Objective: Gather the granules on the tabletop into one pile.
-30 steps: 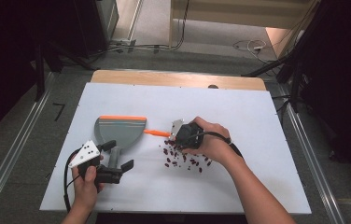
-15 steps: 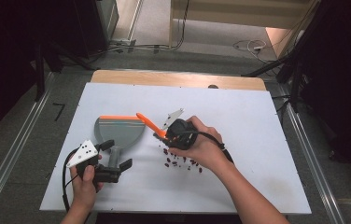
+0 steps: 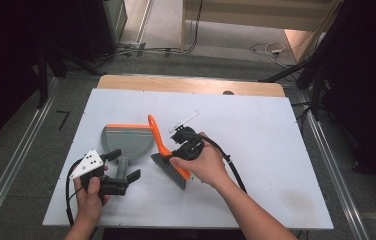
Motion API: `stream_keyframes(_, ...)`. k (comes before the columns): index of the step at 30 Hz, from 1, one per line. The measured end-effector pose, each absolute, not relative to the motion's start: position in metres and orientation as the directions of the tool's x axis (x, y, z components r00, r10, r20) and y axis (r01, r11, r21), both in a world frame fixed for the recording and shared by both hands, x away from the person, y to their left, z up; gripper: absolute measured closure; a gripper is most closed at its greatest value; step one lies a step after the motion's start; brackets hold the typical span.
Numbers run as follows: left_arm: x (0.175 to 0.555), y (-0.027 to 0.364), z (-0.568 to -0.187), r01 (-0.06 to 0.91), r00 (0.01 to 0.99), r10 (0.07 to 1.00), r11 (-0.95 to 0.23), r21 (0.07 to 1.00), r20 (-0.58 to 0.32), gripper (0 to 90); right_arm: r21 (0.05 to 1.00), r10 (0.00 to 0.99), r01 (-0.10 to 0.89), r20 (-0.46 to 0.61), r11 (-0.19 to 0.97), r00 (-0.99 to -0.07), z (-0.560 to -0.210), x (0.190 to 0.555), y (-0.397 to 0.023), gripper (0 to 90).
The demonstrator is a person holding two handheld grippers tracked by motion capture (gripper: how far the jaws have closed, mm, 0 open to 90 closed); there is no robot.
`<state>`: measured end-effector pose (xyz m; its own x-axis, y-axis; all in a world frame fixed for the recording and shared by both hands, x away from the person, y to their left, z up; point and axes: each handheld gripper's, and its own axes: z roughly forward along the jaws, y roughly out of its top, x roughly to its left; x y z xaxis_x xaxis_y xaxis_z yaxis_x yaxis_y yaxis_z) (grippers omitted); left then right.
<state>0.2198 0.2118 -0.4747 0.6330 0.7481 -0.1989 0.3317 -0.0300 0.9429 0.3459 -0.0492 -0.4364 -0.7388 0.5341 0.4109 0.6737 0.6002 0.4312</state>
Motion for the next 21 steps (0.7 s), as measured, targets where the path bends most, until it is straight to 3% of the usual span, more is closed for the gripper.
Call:
stream_keyframes(3,0.220,0.212,-0.475,0.336,0.630,0.750,-0.029,0.942,-0.202,0.0,0.424,0.567,0.740,0.476,0.522,-0.672,-0.450,0.358,-0.055,68.4)
stream_keyframes(12,0.220,0.211,-0.475,0.337,0.632,0.748,-0.030,0.941,-0.202,0.0,0.421,0.642,0.745,0.384,0.517,-0.663,-0.464,0.371,-0.070,67.8)
stream_keyframes(21,0.219,0.210,-0.475,0.333,0.635,0.747,-0.035,0.942,-0.196,0.0,0.410,0.693,0.784,0.383,0.466,-0.611,-0.471,0.379,-0.090,66.8)
